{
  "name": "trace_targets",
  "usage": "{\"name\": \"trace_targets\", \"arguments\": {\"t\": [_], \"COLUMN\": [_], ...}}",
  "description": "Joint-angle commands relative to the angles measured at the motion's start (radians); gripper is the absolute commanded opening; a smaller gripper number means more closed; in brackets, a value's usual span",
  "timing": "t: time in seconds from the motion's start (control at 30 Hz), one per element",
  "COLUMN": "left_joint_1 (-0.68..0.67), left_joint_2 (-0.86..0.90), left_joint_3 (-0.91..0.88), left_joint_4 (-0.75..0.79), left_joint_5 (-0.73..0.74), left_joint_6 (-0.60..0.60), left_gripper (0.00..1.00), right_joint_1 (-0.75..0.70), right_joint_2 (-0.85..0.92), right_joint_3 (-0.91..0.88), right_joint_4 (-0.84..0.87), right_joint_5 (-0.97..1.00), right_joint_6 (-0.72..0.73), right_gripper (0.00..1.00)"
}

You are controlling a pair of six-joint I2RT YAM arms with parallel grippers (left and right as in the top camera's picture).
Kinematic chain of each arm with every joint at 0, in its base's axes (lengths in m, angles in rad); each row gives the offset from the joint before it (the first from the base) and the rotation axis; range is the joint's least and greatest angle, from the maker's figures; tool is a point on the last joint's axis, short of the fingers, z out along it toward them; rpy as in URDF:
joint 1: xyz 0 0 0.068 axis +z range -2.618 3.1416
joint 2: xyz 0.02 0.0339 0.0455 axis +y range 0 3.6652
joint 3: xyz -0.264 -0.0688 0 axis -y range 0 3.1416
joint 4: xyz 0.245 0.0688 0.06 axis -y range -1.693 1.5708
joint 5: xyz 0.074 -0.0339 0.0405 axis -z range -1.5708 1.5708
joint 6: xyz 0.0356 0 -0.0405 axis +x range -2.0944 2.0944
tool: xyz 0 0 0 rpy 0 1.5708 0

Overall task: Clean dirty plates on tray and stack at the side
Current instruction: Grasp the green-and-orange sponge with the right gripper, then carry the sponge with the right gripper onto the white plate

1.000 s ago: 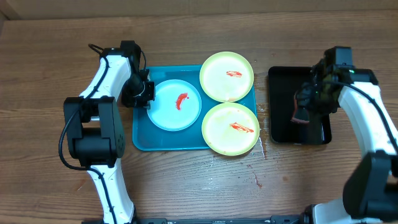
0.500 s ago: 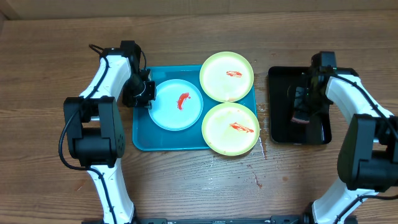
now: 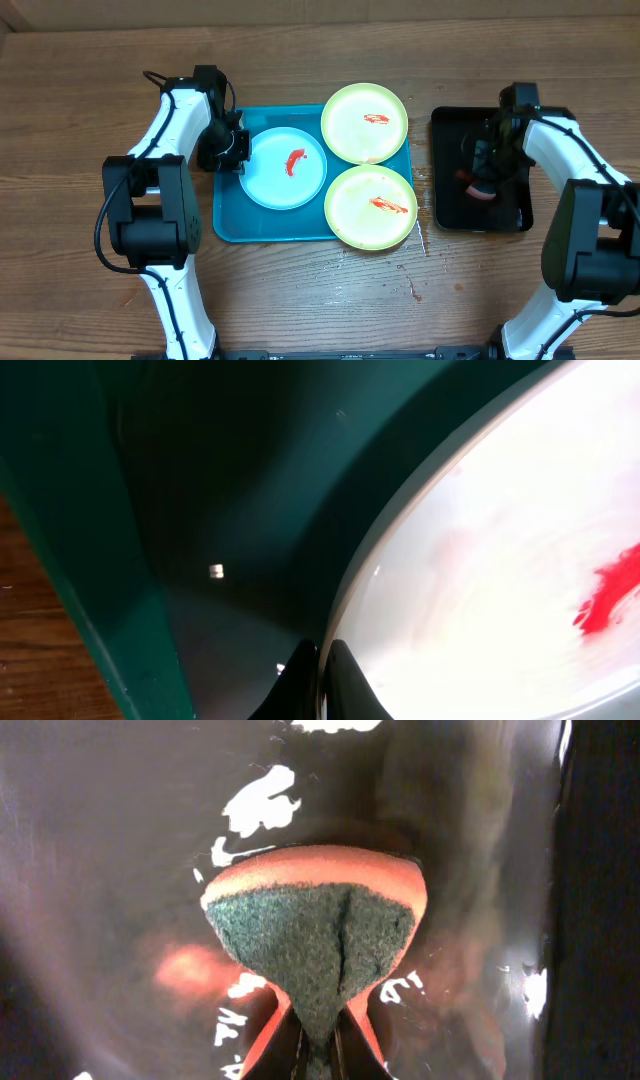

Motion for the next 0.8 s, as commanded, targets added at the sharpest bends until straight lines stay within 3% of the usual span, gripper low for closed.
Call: {"name": "trace_targets", "arguments": {"t": [0.0,0.37,0.6,0.77], "left_joint_1": [0.002,0.003,0.003,0.003], "left_joint_2": [0.014,0.014,0.014,0.014], "left_joint_3": [-0.002,-0.002,-0.002,-0.002], "left_joint_4": [0.002,0.002,0.002,0.002], "left_joint_5": [-0.003,-0.002,0.002,0.008], "left_joint_6": [0.035,0.043,0.042,0.042], "left_gripper": [0.04,0.04,0.04,0.04], "right_joint_1": [-0.001,0.080,0.304,0.488], "right_joint_2": [-0.037,-0.080,-0.077,-0.064], "right_joint_3": [0.128,0.475,0.481,0.480], "right_joint_4": [-0.041,-0.279,-0.174,-0.051], "right_joint_5": [-0.129,-0.361,-0.433,-0.242], "right_joint_6": [0.012,0.008,0.105,0.280], "right_gripper": [0.04,0.04,0.04,0.04]}}
